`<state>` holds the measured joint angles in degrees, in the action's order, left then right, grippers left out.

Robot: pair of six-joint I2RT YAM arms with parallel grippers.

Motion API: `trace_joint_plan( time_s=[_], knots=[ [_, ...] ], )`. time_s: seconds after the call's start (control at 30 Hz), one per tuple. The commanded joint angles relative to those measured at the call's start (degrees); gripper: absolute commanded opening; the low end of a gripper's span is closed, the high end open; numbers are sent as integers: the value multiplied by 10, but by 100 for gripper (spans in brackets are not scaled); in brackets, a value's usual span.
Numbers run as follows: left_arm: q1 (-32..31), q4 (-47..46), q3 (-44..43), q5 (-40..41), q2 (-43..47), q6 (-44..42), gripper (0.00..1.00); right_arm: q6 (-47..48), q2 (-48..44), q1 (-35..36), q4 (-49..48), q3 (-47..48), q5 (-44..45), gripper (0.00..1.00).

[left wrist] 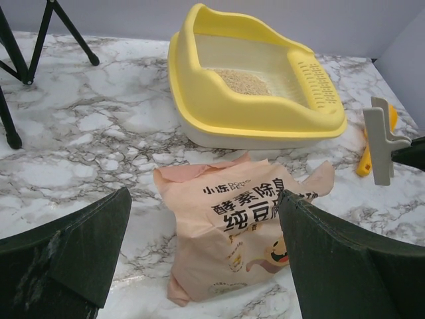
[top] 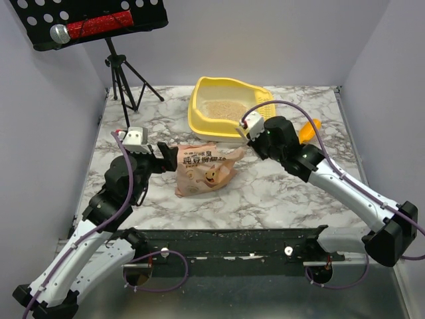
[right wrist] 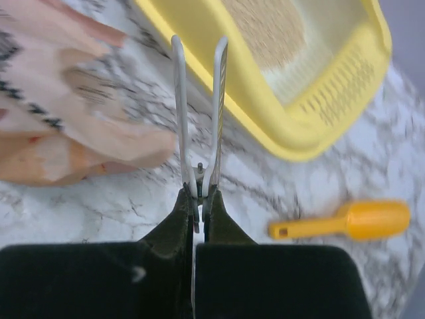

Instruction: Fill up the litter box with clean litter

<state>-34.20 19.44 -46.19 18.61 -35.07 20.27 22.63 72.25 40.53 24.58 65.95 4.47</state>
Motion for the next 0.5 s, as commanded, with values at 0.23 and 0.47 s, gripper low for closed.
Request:
trace_joint_plan(
  time_s=[0.23, 0.47],
  knots=[
    [3, -11, -1, -18, 27, 17, 99, -498, -61, -192, 65, -154, 177, 1],
    [3, -12, -2, -27, 24, 20, 99, -596, -96, -329, -3, -257, 122, 1]
  ],
)
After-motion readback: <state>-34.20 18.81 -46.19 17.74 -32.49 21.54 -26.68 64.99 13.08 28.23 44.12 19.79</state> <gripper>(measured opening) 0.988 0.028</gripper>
